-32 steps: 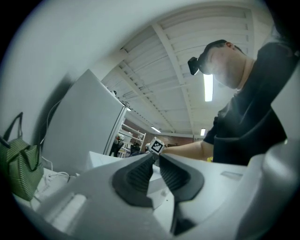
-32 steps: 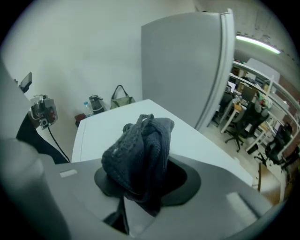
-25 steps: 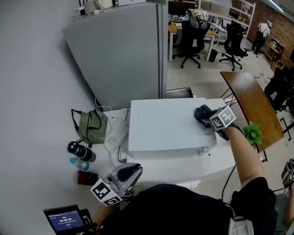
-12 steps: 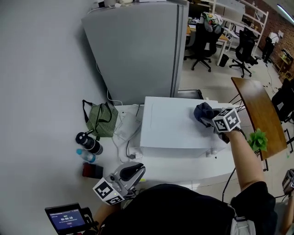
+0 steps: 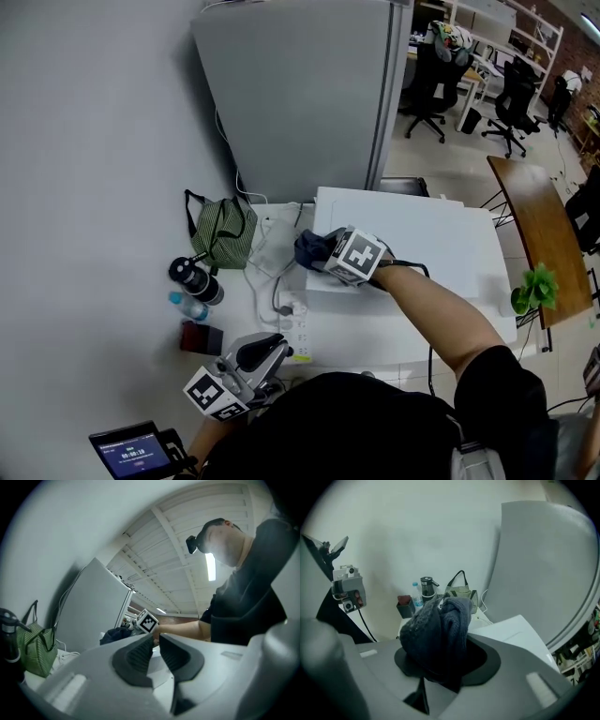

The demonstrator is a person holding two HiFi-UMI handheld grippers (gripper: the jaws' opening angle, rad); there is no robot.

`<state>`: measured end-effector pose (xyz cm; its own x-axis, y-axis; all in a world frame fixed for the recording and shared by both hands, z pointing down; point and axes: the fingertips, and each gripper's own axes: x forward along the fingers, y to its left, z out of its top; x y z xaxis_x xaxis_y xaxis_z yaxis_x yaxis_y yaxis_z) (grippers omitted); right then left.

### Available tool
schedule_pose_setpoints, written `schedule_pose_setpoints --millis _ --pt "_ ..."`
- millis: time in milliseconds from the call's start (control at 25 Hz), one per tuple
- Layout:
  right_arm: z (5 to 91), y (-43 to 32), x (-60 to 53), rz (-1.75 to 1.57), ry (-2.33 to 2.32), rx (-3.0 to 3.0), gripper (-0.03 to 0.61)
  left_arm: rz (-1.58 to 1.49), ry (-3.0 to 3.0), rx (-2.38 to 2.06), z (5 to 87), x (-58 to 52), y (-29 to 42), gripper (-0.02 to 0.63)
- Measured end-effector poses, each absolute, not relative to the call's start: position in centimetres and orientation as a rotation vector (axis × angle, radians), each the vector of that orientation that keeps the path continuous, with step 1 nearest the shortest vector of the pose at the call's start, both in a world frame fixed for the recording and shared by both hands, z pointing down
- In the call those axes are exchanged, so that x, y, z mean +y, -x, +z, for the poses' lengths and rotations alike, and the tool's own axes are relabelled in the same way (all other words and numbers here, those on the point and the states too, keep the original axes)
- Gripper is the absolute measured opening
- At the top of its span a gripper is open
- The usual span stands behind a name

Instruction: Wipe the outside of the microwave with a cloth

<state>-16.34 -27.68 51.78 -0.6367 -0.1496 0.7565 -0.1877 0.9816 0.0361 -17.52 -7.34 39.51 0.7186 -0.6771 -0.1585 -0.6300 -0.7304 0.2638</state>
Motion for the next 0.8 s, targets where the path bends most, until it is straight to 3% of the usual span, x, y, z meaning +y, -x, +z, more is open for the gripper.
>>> schedule_pose_setpoints --millis 160,560,800 --pt "51.9 10.1 -28.2 0.164 -0.290 -2.258 0.147 -0.349 -2.737 -1.036 39.6 -7.6 16.6 0.046" --pt "52.9 -16.4 -29.7 0.352 -0.665 -2.176 0.149 -0.349 -2.807 -0.852 38.4 -9.8 9.8 0.046" --pt "53.1 -25.4 -29.7 0.417 -0.834 -2.086 0.149 -0.347 -2.829 -0.797 38.0 -10.2 7.5 0.046"
